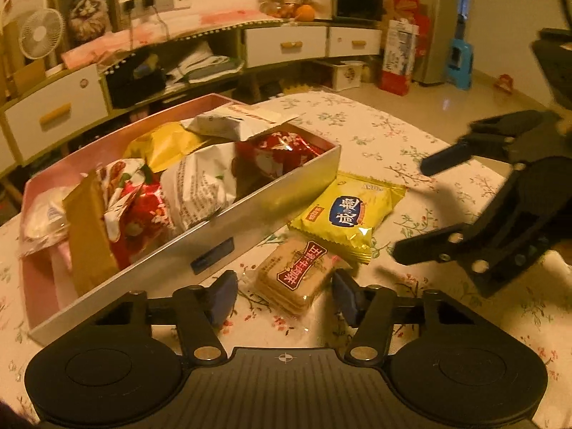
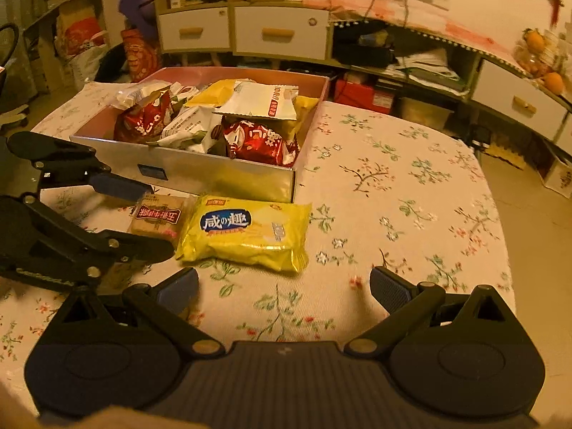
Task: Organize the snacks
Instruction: 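Withdraw both grippers from the box toward the wafer packet and chips bag, then grasp the wafer biscuit packet with the left gripper while the right grasps the yellow chips bag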
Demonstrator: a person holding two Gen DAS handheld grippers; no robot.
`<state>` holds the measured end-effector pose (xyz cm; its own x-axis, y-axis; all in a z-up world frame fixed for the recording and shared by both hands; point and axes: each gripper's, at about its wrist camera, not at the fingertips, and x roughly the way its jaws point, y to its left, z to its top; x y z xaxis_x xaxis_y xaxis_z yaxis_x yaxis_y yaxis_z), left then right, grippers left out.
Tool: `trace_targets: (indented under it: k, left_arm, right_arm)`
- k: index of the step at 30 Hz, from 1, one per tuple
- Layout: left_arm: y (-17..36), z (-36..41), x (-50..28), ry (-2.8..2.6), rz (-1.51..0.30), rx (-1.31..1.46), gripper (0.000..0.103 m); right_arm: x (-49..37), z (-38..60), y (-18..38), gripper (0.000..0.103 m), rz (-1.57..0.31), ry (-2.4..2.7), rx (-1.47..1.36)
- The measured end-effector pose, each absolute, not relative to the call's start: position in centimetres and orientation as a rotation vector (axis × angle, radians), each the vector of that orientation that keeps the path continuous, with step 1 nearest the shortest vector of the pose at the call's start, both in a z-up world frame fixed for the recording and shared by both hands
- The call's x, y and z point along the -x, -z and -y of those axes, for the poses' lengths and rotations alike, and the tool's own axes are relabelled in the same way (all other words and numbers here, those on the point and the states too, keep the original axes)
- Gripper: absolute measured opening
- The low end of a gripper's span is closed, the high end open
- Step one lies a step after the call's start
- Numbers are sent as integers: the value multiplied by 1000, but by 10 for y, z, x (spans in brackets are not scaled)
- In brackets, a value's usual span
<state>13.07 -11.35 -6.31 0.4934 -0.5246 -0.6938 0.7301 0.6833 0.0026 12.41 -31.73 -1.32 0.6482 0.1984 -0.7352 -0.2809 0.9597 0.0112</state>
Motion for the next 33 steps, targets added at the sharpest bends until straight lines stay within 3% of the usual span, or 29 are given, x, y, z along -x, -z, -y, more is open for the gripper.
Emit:
trace_targets:
  k: [4,6,22,27,33]
  left_arm:
    - [63,113,-134,787,-721,-317,47]
    - [62,111,-134,779,-723,-312,45]
    - [56,65,-120,698,-786,-243,43]
    - [57,58,-118,714,-774,-216,48]
    - [58,66,-124,714,-767,-206,60]
  right_arm:
    - [-135,321,19,96,-809,-308,109]
    - [-140,323,22,87,-817,-317,94]
    - [-122,289,13,85,-841,-532,139]
    - [-122,289,10,96,-808,-498,203]
    - [-139,292,16,96,-805,-458,199]
